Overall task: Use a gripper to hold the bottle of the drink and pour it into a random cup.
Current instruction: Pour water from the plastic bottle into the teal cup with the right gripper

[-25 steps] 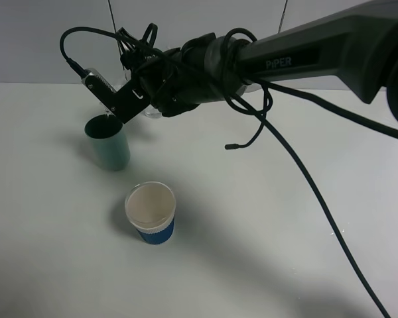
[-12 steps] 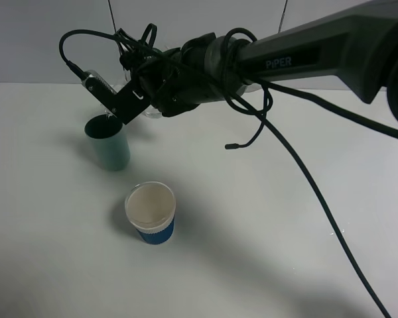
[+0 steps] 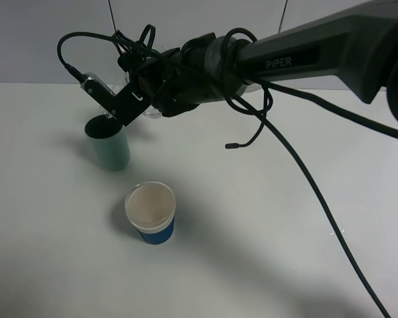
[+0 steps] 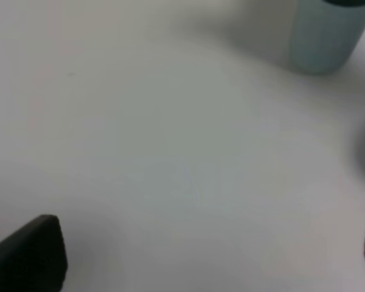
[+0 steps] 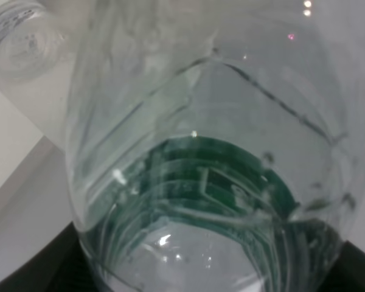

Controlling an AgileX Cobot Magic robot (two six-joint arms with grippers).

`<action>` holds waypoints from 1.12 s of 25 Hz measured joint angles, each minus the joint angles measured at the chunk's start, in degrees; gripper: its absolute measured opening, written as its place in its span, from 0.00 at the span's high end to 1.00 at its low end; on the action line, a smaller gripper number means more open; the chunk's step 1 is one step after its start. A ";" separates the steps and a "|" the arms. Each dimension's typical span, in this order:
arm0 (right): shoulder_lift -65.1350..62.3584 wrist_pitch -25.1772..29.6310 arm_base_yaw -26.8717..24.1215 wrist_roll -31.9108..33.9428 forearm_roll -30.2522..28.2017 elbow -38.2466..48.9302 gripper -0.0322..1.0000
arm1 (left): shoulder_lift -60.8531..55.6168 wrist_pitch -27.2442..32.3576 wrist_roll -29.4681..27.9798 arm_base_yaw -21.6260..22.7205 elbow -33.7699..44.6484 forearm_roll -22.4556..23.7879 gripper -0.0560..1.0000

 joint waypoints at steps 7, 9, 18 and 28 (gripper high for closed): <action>0.00 -0.05 0.00 -0.05 -1.13 0.00 0.41 | 0.00 0.00 0.00 0.00 0.00 0.00 0.01; 0.00 -0.05 0.00 -0.05 -1.24 0.00 0.41 | 0.00 0.00 0.00 0.00 0.00 0.00 0.01; 0.00 -0.05 0.00 0.59 -3.50 0.00 0.41 | 0.00 0.00 0.00 0.00 0.00 0.00 0.01; 0.00 -0.05 0.00 2.82 -4.29 0.00 0.41 | 0.00 0.00 0.00 0.00 0.00 0.00 0.01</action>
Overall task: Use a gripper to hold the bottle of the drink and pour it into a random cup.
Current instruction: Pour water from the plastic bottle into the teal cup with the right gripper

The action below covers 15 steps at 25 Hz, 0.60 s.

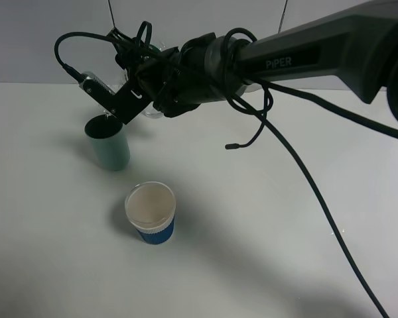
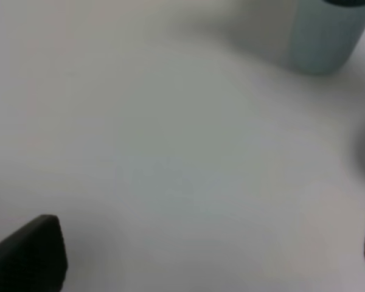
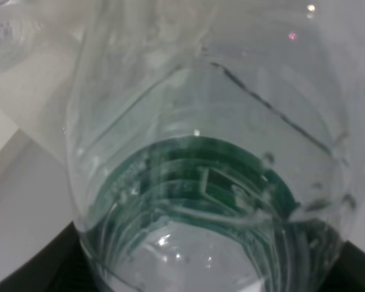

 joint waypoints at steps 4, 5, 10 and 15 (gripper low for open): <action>0.00 0.00 0.00 4.86 0.00 0.00 0.41 | 0.00 0.00 0.00 0.00 0.00 0.00 0.01; 0.00 0.00 0.00 6.83 0.12 0.00 0.41 | 0.00 0.00 0.00 0.00 0.00 0.00 0.01; 0.00 0.00 0.00 21.93 1.28 0.00 0.41 | 0.00 0.00 0.00 0.00 0.00 0.00 0.01; 0.00 0.00 0.00 40.70 1.66 0.00 0.41 | 0.00 0.00 0.00 0.00 0.00 0.00 0.01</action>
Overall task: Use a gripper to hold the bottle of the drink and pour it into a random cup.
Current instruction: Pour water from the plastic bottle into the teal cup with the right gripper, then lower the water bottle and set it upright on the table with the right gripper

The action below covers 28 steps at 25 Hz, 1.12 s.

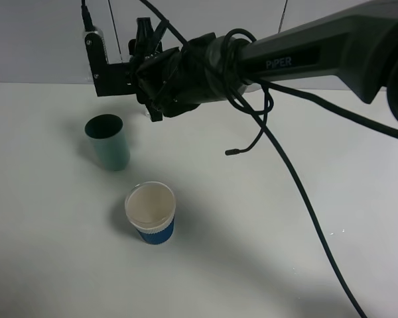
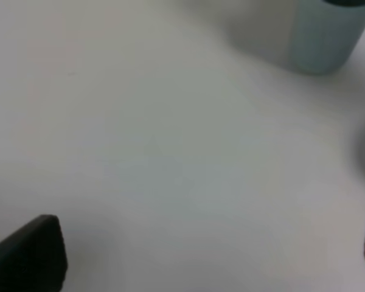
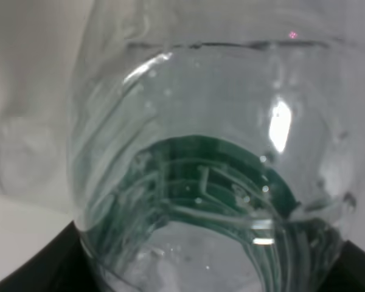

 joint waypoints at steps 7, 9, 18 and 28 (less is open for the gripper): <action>0.00 2.78 0.00 21.29 0.07 0.00 0.41 | 0.00 0.00 0.00 0.00 0.00 0.00 0.01; 0.00 4.24 0.00 26.02 0.09 0.00 0.41 | 0.00 0.00 0.00 0.00 0.00 0.00 0.01; 0.00 9.83 0.00 31.81 8.55 0.00 0.41 | 0.00 0.00 0.00 0.00 0.00 0.00 0.01; -3.77 9.93 0.00 30.09 20.33 0.00 0.41 | 0.00 0.00 0.00 0.00 0.00 0.00 0.01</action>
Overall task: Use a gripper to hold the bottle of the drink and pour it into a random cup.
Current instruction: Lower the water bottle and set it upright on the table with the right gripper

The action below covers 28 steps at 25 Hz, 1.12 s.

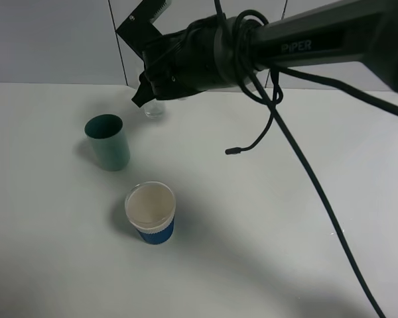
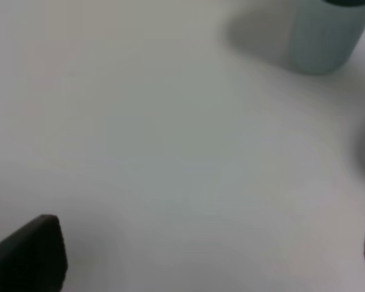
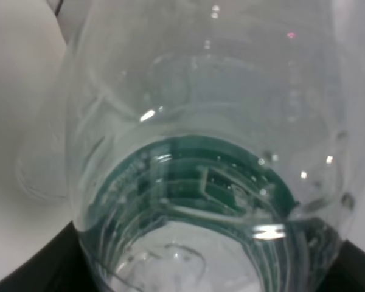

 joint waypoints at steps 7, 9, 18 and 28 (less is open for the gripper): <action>-1.18 -0.78 0.00 -9.18 10.53 0.00 0.41 | 0.00 0.00 0.00 0.00 0.00 0.00 0.01; -1.23 -0.91 0.00 -13.64 14.28 0.00 0.41 | 0.00 0.00 0.00 0.00 0.00 0.00 0.01; -4.11 -0.24 0.00 -29.00 29.65 0.00 0.41 | 0.00 0.00 0.00 0.00 0.00 0.00 0.01; -6.41 0.84 -1.12 -37.80 38.97 0.00 0.41 | 0.00 0.00 0.00 0.00 0.00 0.00 0.01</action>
